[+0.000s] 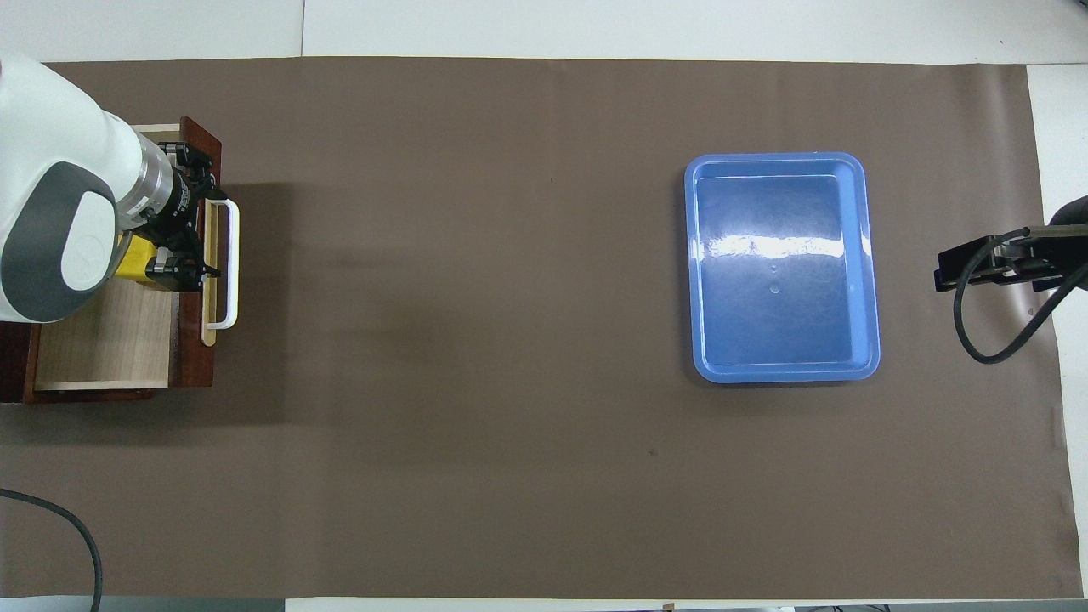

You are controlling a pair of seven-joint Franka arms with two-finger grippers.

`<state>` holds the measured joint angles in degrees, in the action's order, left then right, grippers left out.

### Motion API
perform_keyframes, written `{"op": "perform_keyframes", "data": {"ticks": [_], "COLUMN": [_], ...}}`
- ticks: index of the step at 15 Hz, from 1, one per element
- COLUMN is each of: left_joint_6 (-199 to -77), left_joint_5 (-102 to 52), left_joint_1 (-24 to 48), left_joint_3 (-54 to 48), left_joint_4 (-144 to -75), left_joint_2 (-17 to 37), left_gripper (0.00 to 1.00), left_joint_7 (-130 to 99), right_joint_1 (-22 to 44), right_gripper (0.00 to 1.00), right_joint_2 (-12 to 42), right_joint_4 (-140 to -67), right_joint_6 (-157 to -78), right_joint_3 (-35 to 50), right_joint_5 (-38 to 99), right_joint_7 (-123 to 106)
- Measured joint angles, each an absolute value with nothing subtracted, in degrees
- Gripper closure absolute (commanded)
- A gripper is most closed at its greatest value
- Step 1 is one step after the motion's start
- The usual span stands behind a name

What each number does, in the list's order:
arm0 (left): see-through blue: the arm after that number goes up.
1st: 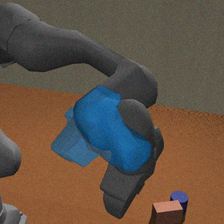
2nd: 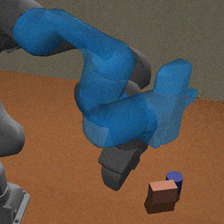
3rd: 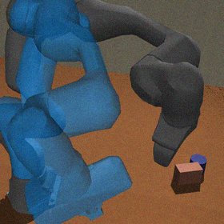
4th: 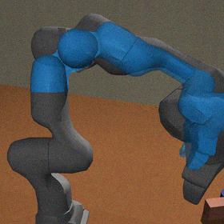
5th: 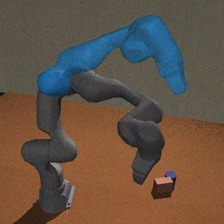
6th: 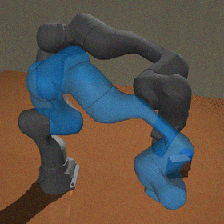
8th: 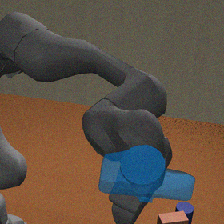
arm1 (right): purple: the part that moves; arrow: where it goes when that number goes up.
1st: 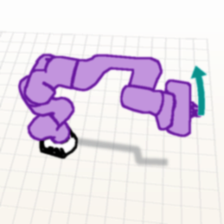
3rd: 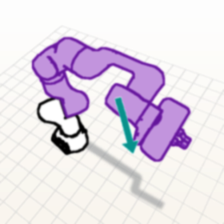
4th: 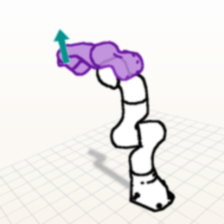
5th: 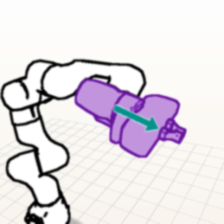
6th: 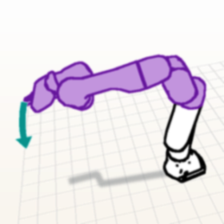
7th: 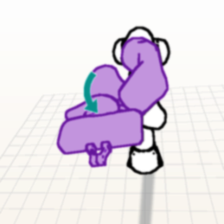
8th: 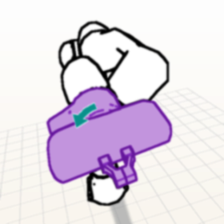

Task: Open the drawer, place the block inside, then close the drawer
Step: 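Push the drawer shut with the left gripper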

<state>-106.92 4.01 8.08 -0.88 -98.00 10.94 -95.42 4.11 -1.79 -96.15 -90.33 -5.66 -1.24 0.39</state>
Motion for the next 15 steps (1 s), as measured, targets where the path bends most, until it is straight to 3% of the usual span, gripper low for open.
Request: {"op": "perform_keyframes", "data": {"ticks": [15], "left_joint_6": [-109.02], "left_joint_5": [6.81], "left_joint_1": [2.21], "left_joint_3": [0.01], "left_joint_4": [-100.16], "left_joint_2": [10.69], "left_gripper": [0.0], "left_joint_7": [-90.81], "right_joint_1": [4.1], "right_gripper": [0.0], "right_joint_2": [-1.79], "right_joint_4": [-96.15], "right_joint_6": [-90.33], "right_joint_3": [-5.66], "right_joint_5": [-1.24], "right_joint_7": [0.39]}}
